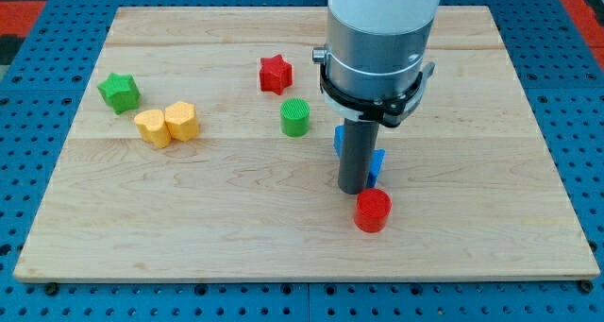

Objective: Move the blue triangle away from the vertical line of blocks

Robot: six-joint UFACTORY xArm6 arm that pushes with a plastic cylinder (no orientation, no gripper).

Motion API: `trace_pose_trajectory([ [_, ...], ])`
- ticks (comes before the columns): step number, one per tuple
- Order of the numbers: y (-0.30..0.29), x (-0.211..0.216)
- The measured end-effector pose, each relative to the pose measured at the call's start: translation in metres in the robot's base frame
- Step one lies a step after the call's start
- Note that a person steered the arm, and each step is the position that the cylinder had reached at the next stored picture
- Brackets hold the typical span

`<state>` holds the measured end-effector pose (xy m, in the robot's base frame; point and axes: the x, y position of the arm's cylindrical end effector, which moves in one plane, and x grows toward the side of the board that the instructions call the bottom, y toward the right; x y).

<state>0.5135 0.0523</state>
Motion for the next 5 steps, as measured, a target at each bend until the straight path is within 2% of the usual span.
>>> trace_pose_trajectory([
  [3,0.0,-0.009],
  [5,0.029,-0.029],
])
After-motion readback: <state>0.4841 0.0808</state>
